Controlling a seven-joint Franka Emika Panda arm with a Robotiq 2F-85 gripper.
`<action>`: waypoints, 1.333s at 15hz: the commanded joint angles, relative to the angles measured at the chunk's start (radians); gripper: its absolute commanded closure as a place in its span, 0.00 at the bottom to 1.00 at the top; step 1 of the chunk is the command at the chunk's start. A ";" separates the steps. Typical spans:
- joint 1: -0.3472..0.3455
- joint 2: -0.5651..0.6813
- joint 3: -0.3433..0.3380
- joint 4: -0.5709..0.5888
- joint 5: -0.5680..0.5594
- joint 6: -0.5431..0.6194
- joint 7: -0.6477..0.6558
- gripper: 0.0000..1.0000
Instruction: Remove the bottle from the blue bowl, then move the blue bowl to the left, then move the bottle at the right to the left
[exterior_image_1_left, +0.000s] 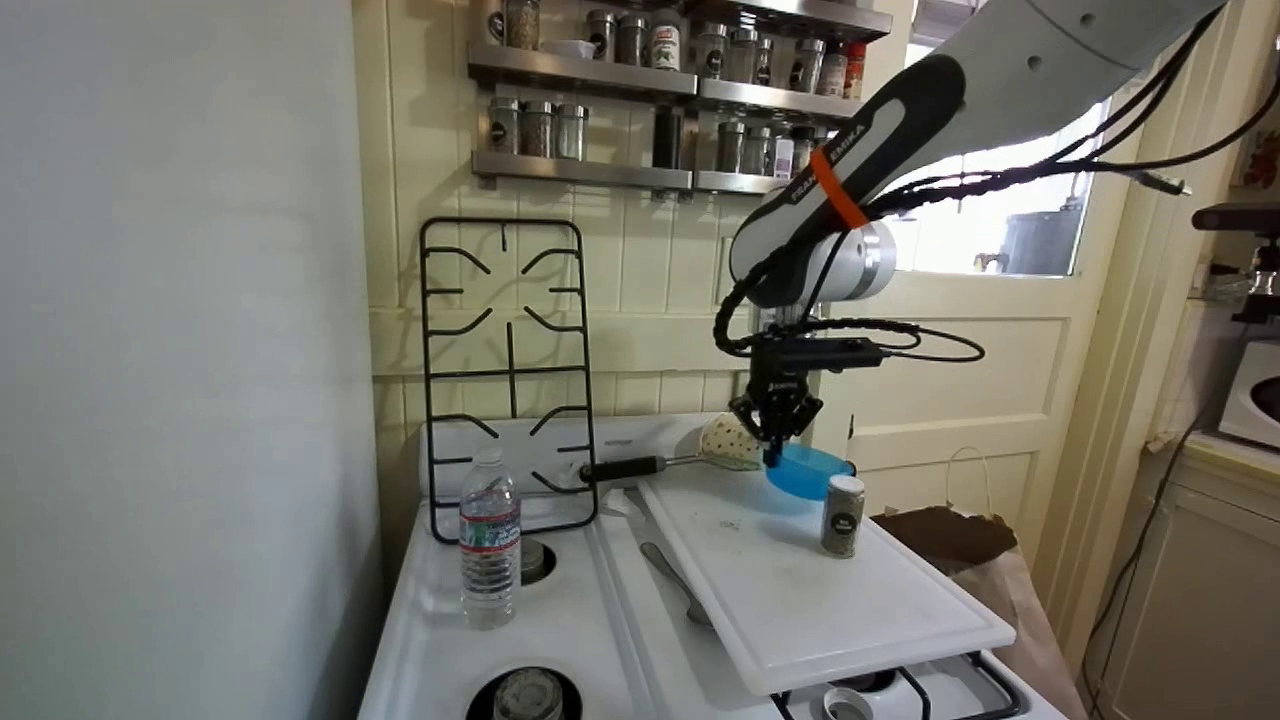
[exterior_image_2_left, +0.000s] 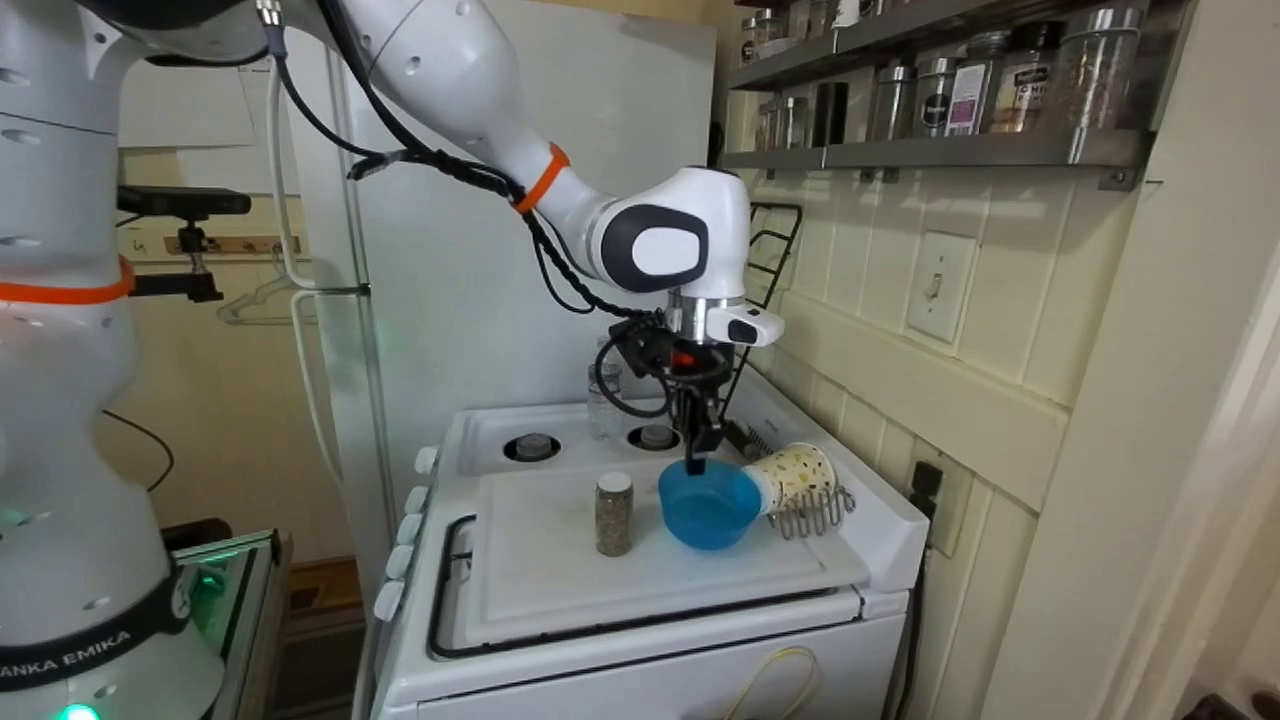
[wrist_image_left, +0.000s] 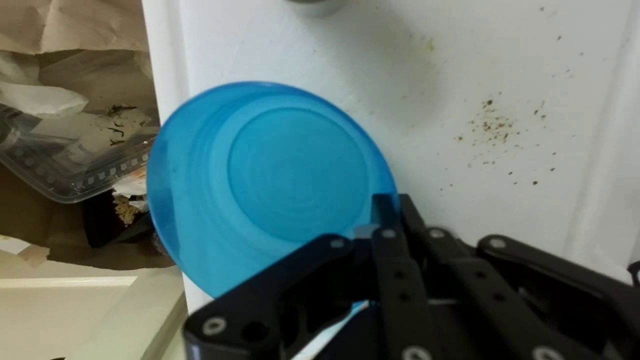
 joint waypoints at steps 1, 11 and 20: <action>0.010 -0.136 0.005 -0.042 -0.042 -0.112 -0.033 0.99; 0.151 -0.423 0.173 -0.203 0.112 -0.075 -0.305 0.99; 0.190 -0.389 0.207 -0.182 0.074 -0.061 -0.336 0.99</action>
